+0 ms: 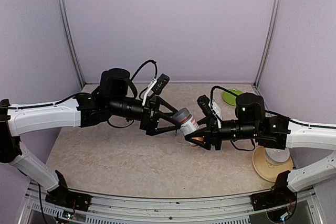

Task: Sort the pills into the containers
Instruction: Screw the lid of the pill bottle onto the pill bottle.

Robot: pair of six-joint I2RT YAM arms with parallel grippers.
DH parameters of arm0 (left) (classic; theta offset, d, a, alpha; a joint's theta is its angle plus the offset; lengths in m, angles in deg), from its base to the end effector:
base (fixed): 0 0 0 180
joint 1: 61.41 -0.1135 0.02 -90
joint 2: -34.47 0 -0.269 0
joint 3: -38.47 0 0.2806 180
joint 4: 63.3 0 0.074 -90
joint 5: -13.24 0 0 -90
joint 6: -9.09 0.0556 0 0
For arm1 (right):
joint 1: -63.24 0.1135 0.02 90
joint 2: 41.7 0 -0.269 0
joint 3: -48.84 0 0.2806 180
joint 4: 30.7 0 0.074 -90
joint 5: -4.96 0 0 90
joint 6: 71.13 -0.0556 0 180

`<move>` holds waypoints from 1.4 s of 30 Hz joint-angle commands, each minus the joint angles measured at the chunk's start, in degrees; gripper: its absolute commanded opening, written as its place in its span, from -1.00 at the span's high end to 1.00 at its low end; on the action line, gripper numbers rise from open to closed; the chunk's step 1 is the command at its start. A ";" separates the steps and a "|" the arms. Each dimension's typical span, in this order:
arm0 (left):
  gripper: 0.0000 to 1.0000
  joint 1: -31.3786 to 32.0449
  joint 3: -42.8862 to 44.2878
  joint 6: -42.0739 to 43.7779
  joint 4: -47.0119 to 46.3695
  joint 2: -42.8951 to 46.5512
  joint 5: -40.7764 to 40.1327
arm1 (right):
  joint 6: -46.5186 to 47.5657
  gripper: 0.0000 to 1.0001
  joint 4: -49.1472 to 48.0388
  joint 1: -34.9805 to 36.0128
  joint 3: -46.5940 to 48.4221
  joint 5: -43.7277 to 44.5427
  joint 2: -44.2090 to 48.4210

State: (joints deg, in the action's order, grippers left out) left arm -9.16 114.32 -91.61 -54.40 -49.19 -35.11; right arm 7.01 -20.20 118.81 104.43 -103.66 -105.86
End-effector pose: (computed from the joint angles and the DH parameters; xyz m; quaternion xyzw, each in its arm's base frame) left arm 0.2028 -0.3223 0.3095 0.4644 0.6259 -0.5346 0.3268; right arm 0.1550 0.2574 0.2724 -0.3863 0.7110 0.4274 0.4031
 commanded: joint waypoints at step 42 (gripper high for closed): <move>-0.97 1.72 -0.08 -18.45 -11.68 -0.49 -12.60 | 5.75 0.78 -6.57 -0.10 4.67 11.39 -7.52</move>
State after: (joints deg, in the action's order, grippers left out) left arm -8.29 112.88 -110.08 -63.10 -49.71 -50.96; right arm 12.08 -24.05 118.77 106.20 -91.79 -111.52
